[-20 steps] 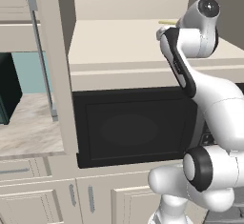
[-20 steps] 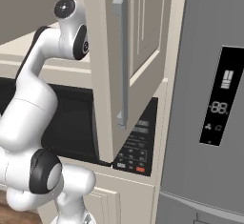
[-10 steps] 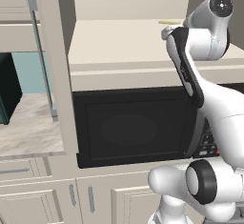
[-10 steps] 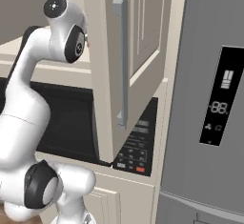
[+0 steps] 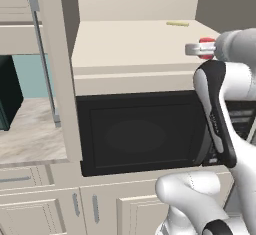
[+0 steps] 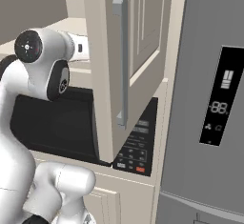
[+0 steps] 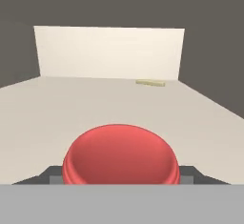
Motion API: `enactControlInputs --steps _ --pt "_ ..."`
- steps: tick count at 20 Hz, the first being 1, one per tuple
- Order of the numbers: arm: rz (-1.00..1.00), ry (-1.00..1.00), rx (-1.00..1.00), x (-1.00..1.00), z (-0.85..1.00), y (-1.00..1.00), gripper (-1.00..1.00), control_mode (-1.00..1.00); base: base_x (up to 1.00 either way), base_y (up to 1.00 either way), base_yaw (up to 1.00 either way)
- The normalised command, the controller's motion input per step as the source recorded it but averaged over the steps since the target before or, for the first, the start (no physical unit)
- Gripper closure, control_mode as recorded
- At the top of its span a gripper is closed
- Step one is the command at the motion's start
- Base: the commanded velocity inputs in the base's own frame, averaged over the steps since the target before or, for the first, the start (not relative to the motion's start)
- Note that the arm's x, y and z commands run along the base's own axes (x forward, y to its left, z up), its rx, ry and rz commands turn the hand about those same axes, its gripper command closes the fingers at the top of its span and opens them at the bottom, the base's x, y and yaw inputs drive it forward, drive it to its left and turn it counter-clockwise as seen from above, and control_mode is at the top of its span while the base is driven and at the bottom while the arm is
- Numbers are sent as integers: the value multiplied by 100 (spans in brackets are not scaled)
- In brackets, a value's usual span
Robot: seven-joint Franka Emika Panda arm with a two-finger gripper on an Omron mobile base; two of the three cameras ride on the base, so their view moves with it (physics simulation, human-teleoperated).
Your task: Pick the avocado and bread from the counter and place them on the plate. Then pick the jam from the cabinet and place it next to the plate. Lastly close the cabinet door.
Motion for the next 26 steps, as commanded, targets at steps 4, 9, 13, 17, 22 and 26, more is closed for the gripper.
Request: enactControlInputs --steps 4,9,13,17,22,26 --pt "10 -2 -5 -100 1 7 100 -100 0 0 0" --pt "14 5 -9 -100 8 27 100 -100 0 0 0" --pt "13 7 -9 -100 5 30 100 -100 0 0 0" --pt "12 6 -11 -88 0 33 100 -100 0 0 0" --pt "10 8 -11 -57 0 27 100 -100 0 0 0" --pt "8 13 -11 -22 -14 23 100 -100 0 0 0"
